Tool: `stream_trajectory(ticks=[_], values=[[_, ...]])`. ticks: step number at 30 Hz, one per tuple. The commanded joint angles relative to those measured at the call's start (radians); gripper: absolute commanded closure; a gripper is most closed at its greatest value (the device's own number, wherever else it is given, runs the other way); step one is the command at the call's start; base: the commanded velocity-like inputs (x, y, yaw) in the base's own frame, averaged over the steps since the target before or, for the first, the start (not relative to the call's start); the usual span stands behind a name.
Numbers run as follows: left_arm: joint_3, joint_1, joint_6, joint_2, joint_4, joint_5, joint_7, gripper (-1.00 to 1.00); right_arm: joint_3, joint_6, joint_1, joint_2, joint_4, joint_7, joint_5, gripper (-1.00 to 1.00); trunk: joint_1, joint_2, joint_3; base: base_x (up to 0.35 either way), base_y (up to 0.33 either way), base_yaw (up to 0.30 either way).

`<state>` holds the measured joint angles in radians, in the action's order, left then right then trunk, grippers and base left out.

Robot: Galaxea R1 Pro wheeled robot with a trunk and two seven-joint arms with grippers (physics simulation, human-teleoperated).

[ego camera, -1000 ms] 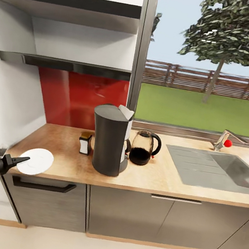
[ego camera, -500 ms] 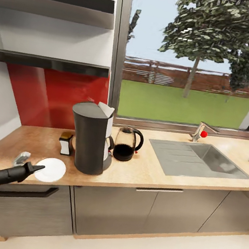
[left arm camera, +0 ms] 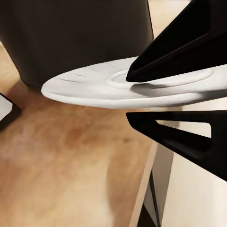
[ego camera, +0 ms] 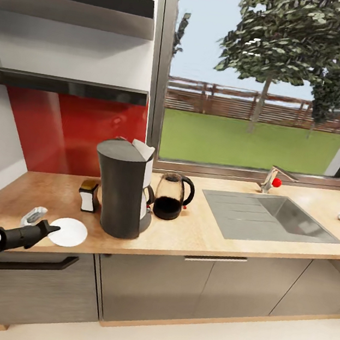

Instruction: Set up a coffee station on the kitchen countertop: keep the coffee maker on the countertop, move the bottle of coffee from the kitchen shelf to the counter next to the coffee maker, place a paper coffee filter on top of the coffee maker, put the saucer next to the coffee maker with the coffee cup on the saucer, and place the electric kettle next to the coffee maker.

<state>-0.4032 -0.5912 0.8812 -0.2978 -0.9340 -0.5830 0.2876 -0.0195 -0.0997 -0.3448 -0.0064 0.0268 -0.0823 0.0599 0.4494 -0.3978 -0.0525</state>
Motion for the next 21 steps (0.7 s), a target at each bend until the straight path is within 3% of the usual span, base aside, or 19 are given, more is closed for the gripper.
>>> stream_trajectory(ticks=[1,4,6,9,13,21], values=[[-0.01,-0.001,0.005,0.0,0.0,0.006,0.005,1.0,-0.001,-0.006,0.0,-0.001,0.002,-0.002,0.007,-1.0,0.001,-0.002,-0.002,0.0,0.0,0.0],[-0.026,0.0,-0.034,0.001,0.001,0.008,-0.008,1.0,-0.001,-0.007,0.0,-0.007,0.002,0.0,0.008,-1.0,0.001,-0.002,-0.002,0.0,0.0,0.0],[-0.026,0.001,-0.09,0.003,0.008,0.005,-0.051,1.0,0.0,-0.008,0.004,-0.012,0.001,0.001,0.009,-1.0,0.001,-0.002,-0.002,0.0,0.0,0.0],[-0.026,0.002,-0.117,0.018,0.01,0.001,-0.089,1.0,0.0,-0.009,0.03,-0.028,0.001,0.0,0.009,-1.0,0.001,-0.002,-0.002,0.0,0.0,0.0],[-0.025,0.003,-0.124,0.044,0.01,0.007,-0.095,1.0,0.0,-0.009,0.037,-0.045,0.001,-0.001,0.009,-1.0,0.001,-0.002,-0.002,0.0,0.0,0.0],[-0.019,0.005,-0.18,0.054,0.036,0.01,-0.096,1.0,0.0,-0.01,0.039,-0.048,0.002,-0.001,0.009,-1.0,0.001,-0.002,-0.002,0.094,-0.029,0.0]])
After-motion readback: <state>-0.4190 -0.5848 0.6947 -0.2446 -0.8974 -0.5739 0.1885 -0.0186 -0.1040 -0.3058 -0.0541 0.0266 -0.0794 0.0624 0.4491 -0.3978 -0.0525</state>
